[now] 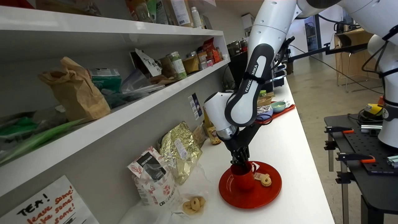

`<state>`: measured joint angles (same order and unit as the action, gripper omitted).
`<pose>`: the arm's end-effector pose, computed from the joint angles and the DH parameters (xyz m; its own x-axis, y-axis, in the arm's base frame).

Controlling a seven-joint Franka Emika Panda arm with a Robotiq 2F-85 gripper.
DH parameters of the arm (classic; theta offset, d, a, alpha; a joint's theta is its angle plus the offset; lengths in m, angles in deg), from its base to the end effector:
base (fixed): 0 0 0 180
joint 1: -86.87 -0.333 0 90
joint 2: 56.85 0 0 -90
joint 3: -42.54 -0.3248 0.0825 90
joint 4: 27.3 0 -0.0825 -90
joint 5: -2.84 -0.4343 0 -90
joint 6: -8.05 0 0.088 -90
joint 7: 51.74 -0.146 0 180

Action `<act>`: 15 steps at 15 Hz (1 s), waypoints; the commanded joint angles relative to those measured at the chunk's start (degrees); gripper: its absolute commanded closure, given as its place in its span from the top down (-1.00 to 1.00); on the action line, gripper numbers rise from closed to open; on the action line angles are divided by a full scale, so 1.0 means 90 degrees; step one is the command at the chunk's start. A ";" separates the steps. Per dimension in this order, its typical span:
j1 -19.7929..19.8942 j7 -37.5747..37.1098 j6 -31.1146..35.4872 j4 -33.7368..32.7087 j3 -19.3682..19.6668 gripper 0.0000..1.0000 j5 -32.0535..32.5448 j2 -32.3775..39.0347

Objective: Put the red mug on the red plate.

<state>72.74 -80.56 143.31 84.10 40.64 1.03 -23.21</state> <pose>0.6021 0.1753 0.0905 0.9539 -0.2495 -0.1667 -0.2445 -0.9684 0.0501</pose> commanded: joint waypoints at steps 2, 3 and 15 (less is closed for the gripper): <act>0.0184 0.0195 -0.0342 -0.0398 -0.0024 -0.97 -0.0273 0.0256; 0.0218 0.0223 -0.0373 -0.0431 -0.0031 -0.97 -0.0311 0.0283; 0.0418 0.0548 -0.0659 -0.0669 -0.0189 -0.97 -0.0932 0.0426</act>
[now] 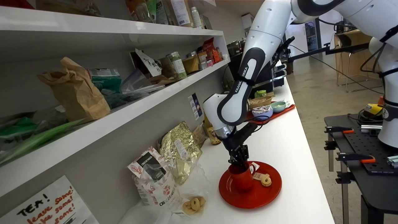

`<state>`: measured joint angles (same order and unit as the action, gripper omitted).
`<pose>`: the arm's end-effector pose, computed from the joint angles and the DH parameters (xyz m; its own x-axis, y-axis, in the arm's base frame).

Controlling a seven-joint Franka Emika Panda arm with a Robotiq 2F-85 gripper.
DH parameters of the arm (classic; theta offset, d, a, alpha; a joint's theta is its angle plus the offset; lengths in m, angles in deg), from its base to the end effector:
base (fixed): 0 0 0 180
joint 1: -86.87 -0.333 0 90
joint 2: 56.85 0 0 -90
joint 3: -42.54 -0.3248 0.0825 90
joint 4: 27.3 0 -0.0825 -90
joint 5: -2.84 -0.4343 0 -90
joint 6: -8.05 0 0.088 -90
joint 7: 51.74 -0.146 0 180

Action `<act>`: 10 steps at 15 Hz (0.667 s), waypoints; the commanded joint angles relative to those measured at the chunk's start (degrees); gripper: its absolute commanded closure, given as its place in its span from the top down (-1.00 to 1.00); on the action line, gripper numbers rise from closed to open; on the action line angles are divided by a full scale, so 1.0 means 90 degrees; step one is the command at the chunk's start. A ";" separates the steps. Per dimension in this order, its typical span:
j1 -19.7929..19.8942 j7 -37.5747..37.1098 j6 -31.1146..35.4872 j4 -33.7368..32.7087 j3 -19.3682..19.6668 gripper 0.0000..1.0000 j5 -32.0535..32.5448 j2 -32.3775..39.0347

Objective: Put the red mug on the red plate.

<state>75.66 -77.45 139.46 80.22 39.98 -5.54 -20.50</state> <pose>0.6164 0.1599 0.0829 0.9187 -0.3069 -0.2486 -0.3180 -0.9481 -0.0048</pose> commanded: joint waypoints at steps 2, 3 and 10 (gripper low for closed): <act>0.0071 0.0227 -0.0243 -0.0243 -0.0161 -0.97 -0.0255 0.0157; 0.0049 0.0225 -0.0239 -0.0242 -0.0179 -0.97 -0.0258 0.0176; -0.0059 0.0165 -0.0219 -0.0193 -0.0272 -0.97 -0.0228 0.0274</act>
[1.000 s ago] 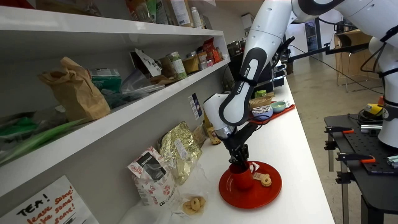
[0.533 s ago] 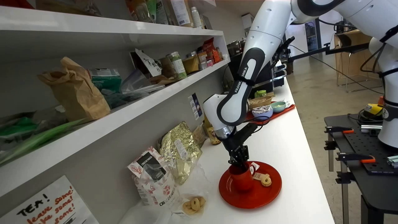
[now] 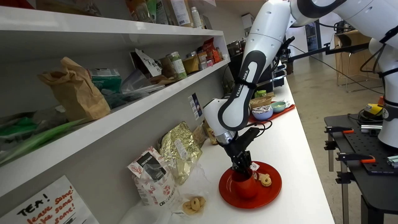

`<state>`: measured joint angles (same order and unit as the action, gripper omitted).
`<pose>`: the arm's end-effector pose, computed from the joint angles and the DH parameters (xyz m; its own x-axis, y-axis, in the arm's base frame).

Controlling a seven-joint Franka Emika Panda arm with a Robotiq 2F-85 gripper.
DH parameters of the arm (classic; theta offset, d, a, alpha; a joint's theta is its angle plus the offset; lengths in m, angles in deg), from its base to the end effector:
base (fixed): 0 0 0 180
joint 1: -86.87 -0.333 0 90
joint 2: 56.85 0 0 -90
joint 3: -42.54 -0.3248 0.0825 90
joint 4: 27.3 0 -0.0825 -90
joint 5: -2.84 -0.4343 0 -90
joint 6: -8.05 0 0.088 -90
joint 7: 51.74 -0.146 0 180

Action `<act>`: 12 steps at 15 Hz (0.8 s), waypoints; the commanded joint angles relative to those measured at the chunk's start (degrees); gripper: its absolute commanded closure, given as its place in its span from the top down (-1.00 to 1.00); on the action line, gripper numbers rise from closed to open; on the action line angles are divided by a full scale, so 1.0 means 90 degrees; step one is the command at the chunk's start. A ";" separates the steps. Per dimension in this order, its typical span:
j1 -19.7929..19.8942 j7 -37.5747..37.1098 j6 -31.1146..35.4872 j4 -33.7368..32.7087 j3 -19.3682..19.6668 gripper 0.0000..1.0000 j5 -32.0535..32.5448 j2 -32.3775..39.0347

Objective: Put the red mug on the red plate.

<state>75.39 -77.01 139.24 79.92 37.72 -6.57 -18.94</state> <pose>0.6037 0.1880 0.0688 0.9184 -0.2718 -0.2874 -0.2907 -0.9565 -0.0242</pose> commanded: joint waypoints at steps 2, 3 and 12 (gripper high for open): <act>-0.0033 0.0164 -0.0281 -0.0153 -0.0056 -0.39 -0.0109 0.0093; -0.0073 0.0036 -0.0063 -0.0020 0.0040 -0.85 -0.0052 0.0007; -0.0093 0.0040 -0.0125 0.0023 0.0011 0.09 -0.0100 -0.0028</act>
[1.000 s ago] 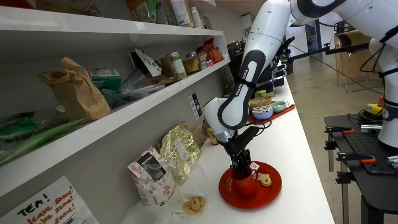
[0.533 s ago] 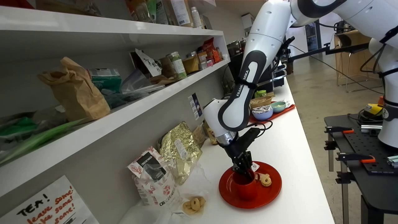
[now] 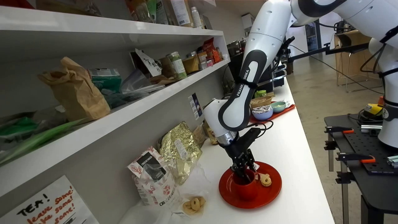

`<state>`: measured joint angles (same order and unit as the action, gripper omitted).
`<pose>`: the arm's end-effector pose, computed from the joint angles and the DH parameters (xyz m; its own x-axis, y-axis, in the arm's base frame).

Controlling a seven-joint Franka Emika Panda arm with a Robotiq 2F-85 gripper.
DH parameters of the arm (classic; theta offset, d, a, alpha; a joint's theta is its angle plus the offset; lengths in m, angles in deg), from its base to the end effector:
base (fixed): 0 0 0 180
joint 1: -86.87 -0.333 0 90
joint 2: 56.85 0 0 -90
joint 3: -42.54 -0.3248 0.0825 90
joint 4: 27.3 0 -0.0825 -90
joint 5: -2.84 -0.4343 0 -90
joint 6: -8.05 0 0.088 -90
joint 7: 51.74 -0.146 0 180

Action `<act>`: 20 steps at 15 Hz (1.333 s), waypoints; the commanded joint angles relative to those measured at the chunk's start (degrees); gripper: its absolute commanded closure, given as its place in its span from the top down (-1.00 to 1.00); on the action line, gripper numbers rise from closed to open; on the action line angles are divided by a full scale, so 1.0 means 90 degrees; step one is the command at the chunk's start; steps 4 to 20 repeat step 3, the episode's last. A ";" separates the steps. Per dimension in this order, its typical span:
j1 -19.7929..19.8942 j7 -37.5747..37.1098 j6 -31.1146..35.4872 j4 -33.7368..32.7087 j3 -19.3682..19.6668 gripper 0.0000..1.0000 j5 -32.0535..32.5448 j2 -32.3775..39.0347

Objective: Put the red mug on the red plate.

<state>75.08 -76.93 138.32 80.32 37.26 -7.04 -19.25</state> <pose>0.5967 0.1960 0.0693 0.9151 -0.2614 -0.3071 -0.2824 -0.9590 -0.0250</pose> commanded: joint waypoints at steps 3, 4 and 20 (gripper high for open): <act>-0.0058 0.0029 -0.0021 0.0035 0.0047 0.46 -0.0077 -0.0094; -0.0058 0.0029 -0.0021 0.0035 0.0047 0.46 -0.0077 -0.0094; -0.0058 0.0029 -0.0021 0.0035 0.0047 0.46 -0.0077 -0.0094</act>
